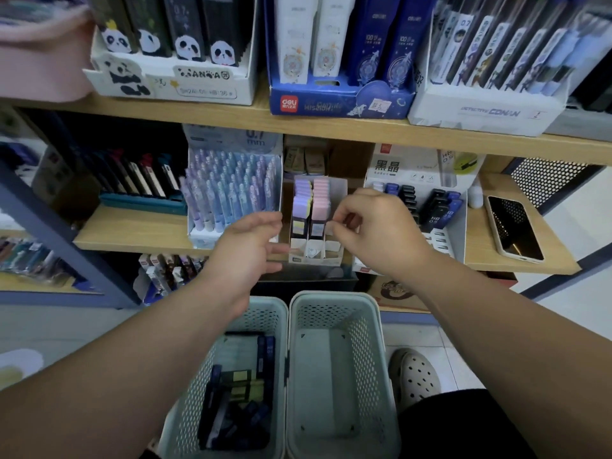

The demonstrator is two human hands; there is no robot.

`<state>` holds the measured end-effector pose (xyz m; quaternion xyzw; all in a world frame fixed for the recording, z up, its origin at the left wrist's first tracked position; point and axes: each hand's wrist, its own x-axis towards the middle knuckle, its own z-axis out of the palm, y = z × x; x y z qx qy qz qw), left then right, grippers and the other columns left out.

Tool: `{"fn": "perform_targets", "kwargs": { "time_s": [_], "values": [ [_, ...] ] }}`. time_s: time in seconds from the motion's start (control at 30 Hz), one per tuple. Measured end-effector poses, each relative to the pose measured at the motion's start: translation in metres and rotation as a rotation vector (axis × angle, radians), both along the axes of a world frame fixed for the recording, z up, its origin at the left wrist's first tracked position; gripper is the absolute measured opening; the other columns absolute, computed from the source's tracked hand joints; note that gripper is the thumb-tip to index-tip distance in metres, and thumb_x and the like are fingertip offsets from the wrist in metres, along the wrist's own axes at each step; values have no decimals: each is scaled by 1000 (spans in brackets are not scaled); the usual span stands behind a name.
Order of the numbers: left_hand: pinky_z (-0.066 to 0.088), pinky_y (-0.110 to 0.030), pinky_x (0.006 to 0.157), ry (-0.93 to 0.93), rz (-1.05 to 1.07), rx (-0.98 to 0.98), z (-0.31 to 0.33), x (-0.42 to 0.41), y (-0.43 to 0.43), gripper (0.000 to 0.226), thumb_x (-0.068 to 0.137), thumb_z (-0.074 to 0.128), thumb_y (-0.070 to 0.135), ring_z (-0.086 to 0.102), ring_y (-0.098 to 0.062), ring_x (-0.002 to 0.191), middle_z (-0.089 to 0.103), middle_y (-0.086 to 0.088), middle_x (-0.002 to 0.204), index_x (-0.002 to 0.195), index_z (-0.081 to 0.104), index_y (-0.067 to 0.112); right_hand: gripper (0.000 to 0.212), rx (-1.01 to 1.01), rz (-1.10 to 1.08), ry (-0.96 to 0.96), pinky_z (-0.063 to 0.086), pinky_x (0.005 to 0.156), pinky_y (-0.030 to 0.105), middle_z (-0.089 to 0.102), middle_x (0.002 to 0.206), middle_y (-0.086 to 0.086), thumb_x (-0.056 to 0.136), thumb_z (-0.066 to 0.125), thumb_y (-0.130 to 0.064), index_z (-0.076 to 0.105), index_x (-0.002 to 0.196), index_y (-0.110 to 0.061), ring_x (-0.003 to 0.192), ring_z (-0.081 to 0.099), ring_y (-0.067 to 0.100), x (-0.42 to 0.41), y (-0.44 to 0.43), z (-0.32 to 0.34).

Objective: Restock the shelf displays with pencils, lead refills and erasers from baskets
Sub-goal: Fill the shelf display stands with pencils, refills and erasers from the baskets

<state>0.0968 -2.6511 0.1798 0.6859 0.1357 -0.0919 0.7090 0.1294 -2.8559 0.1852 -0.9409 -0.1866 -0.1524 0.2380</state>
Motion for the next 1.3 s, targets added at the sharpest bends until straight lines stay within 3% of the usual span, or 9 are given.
{"fn": "perform_targets", "kwargs": {
  "time_s": [0.23, 0.33, 0.5, 0.67, 0.73, 0.8, 0.9, 1.03, 1.3],
  "values": [
    [47, -32, 71, 14, 12, 323, -36, -38, 80, 8, 96, 62, 23, 62, -17, 81, 70, 2, 95, 97, 69, 25, 15, -136, 191, 392, 54, 76, 34, 64, 87, -6, 87, 76, -35, 72, 90, -21, 79, 61, 10, -45, 22, -32],
    [45, -31, 69, 184, -32, 444, -65, -70, 122, 3, 95, 64, 27, 62, -21, 84, 67, -3, 98, 97, 66, 27, 26, -234, 205, 690, 54, 84, 35, 69, 97, -5, 86, 76, -43, 72, 102, -23, 88, 65, 12, -55, 40, -73],
    [43, -25, 59, 463, -204, 631, -122, -94, 173, 20, 94, 66, 36, 66, -27, 91, 66, -5, 101, 109, 64, 24, 32, -153, 207, 907, 53, 85, 28, 70, 105, -2, 88, 77, -34, 72, 114, -18, 93, 65, 14, -63, 97, -136],
    [46, -25, 88, 495, -414, 816, -197, -92, 186, 42, 96, 61, 41, 60, -27, 114, 61, -10, 132, 130, 58, 17, 47, -131, 153, 1123, 52, 99, 37, 64, 126, 3, 92, 73, -28, 61, 135, -15, 112, 62, 20, -65, 154, -206],
    [49, -28, 87, 486, -381, 753, -218, -92, 181, 36, 97, 59, 41, 66, -28, 103, 66, -9, 122, 125, 61, 19, 50, -175, 139, 1172, 51, 101, 37, 61, 132, 4, 93, 71, -26, 56, 139, -15, 116, 60, 21, -63, 167, -234],
    [50, -25, 72, 429, -318, 677, -233, -96, 174, 17, 97, 60, 38, 67, -24, 84, 69, -5, 99, 102, 64, 22, 55, -237, 142, 1208, 49, 103, 35, 56, 140, 5, 94, 70, -24, 50, 145, -15, 123, 57, 22, -59, 176, -258],
    [38, -11, 52, 318, -258, 597, -248, -105, 171, 19, 99, 57, 32, 59, -10, 67, 63, 4, 78, 81, 56, 26, 59, -326, 139, 1208, 45, 107, 35, 48, 149, 10, 93, 70, -18, 47, 147, -13, 131, 52, 26, -53, 187, -290],
    [37, -10, 50, 219, -217, 512, -258, -116, 171, 12, 101, 53, 35, 56, 4, 59, 60, 8, 69, 89, 52, 35, 64, -520, 175, 1162, 39, 111, 31, 42, 150, 12, 91, 72, -16, 45, 149, -13, 136, 44, 29, -53, 192, -327],
    [49, -39, 63, 102, -171, 512, -279, -127, 168, 9, 102, 45, 41, 57, -12, 68, 57, 4, 74, 103, 48, 32, 95, -721, 150, 978, 36, 104, 43, 37, 140, 3, 61, 93, -39, 41, 140, -30, 130, 37, 26, -69, 191, -355]
  ]
}}
